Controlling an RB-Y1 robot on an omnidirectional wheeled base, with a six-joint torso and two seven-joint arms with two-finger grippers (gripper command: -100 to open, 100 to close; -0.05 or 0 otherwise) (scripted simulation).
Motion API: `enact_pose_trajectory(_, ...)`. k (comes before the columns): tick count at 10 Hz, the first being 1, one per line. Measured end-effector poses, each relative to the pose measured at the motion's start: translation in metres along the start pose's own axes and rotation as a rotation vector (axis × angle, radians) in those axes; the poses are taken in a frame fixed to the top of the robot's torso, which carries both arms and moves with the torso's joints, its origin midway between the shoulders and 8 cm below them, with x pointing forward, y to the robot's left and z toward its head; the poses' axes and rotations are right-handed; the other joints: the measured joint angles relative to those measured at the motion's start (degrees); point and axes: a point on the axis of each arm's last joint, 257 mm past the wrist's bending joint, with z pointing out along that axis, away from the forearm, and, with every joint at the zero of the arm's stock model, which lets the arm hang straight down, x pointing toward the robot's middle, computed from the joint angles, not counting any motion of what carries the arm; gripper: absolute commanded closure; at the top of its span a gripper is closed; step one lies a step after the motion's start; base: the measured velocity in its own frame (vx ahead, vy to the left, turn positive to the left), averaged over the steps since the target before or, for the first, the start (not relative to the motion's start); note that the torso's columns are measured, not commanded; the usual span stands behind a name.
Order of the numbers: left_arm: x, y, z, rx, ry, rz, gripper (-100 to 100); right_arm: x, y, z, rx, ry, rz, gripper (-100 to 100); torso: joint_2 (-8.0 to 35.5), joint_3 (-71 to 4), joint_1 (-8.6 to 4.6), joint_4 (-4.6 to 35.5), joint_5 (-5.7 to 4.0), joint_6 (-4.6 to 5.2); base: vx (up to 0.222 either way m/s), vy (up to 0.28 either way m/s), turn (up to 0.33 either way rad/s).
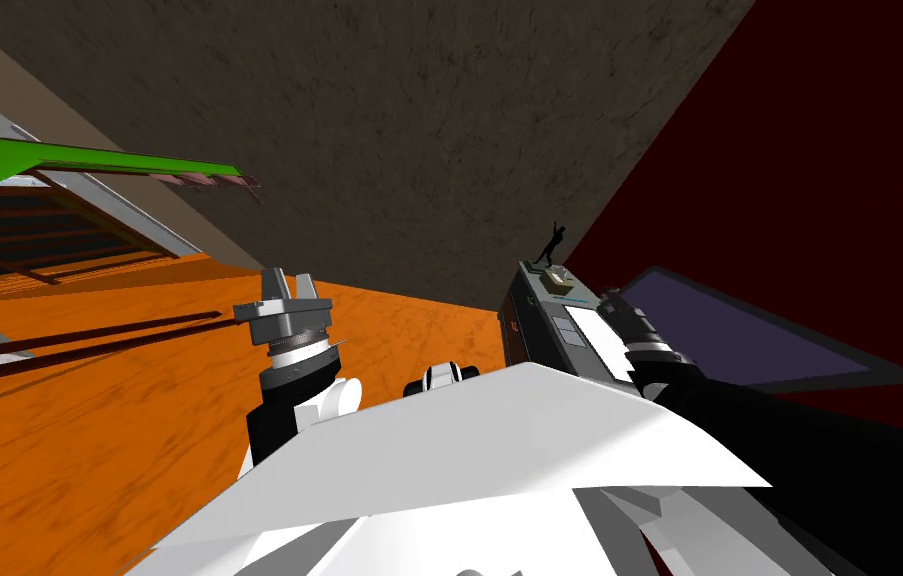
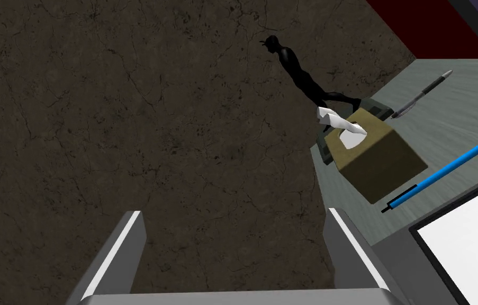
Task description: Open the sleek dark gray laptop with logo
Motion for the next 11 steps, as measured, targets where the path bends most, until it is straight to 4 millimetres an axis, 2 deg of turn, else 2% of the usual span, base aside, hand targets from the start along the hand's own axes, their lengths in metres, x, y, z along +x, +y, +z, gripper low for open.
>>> enact_pose_trajectory(6, 0.0, 0.0, 0.0, 0.0, 0.0, 0.0, 0, -0.034, 0.003, -0.022, 0.016, -0.204, -0.108, -100, 0.0, 0.0, 0.07, 0.0, 0.03, -0.01, -0.303, -0.161, 0.05)
enact_pose_trajectory(9, 0.0, 0.0, 0.0, 0.0, 0.0, 0.0, 0, -0.053, 0.002, -0.031, 0.033, -0.297, -0.147, -100, 0.2, 0.1, -0.25, 0.0, -0.1, 0.33, -0.219, -0.113, 0.083)
enact_pose_trajectory(11, 0.0, 0.0, 0.0, 0.0, 0.0, 0.0, 0, -0.064, -0.003, -0.039, 0.046, -0.338, -0.147, -100, 1.0, 0.2, -0.91, 0.1, 0.56, 1.03, -0.089, -0.012, 0.094)
